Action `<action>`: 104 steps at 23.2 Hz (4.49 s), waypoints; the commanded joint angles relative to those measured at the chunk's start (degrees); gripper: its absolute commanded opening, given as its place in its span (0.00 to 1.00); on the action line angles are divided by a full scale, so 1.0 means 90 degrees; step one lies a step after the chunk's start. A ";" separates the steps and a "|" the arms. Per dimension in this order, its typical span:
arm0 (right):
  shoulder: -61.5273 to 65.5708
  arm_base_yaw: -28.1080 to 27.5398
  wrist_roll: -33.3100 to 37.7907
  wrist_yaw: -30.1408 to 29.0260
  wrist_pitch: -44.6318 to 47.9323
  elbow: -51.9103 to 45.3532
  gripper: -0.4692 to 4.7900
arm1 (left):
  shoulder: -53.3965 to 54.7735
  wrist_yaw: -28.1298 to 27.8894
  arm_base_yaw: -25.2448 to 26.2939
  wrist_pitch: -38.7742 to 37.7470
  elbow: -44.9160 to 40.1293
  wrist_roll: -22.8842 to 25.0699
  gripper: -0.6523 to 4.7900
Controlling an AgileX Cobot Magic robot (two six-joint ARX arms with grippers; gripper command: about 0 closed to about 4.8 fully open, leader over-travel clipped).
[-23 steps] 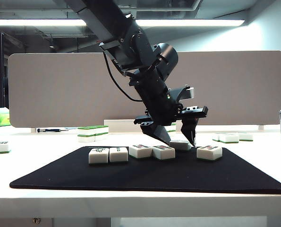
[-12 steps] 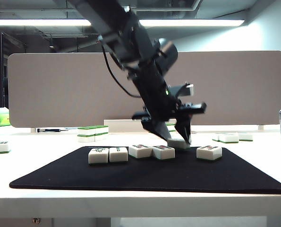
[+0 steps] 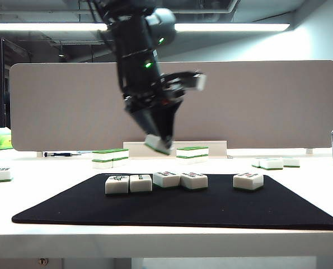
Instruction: Align six mahjong tiles in a row on the table.
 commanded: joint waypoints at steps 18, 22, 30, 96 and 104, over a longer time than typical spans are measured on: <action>-0.0075 0.0007 -0.0019 0.0024 0.0080 0.0017 0.09 | 0.0690 -0.0216 0.0308 0.0151 0.0010 0.0070 0.44; -0.0075 0.0007 -0.0019 0.0027 0.0080 0.0017 0.09 | 0.0690 -0.0073 0.0097 0.0131 0.0010 0.0068 0.44; -0.0075 0.0007 -0.0019 0.0024 0.0080 0.0017 0.09 | 0.0687 -0.0005 -0.0483 0.0012 0.0010 0.0070 0.44; -0.0075 0.0007 -0.0019 0.0027 0.0083 0.0017 0.09 | 0.0585 0.0617 -0.0568 -0.1481 0.0848 -0.0408 0.68; -0.0075 0.0007 -0.0019 0.0027 0.0080 0.0017 0.09 | 0.0952 0.0515 -0.0818 -0.1549 0.0838 -0.0413 0.68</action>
